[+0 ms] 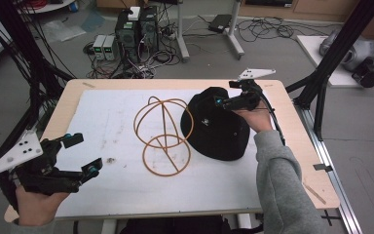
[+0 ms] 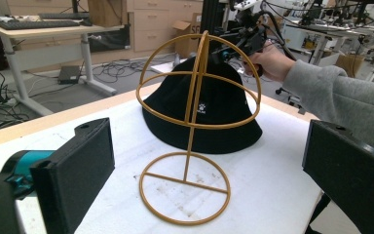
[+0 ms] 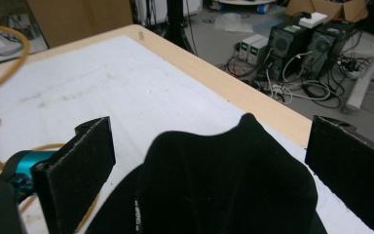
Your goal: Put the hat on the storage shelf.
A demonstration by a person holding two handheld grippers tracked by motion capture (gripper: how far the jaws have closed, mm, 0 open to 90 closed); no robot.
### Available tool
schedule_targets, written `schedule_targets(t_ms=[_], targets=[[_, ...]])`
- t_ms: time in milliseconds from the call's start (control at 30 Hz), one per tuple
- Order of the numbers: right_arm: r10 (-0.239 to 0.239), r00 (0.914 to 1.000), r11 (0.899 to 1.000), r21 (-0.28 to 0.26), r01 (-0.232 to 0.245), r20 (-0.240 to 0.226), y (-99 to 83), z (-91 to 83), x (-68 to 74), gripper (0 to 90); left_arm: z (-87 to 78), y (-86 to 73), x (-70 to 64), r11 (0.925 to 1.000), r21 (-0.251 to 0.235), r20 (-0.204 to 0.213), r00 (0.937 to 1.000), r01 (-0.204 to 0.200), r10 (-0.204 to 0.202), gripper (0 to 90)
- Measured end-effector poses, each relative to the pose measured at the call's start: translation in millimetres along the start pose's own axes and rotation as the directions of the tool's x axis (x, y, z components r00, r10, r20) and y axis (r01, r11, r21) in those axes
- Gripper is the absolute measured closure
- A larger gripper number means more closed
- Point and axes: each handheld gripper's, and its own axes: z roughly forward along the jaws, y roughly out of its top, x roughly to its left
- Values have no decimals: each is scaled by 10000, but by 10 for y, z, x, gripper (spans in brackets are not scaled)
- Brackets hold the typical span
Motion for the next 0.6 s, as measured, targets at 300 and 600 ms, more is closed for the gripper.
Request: schedule_targets(t_ms=[300,600], targets=[[170,9998,9998,31,-170,60,-29,37,-35,33,-11,-7,7,10000,-2,-30,10000,35,-35,51],[204,9997,9993,323,-208,114,-58,93,-30,48,2,-7,-1,10000,71,-32,10000,-25,25,51]])
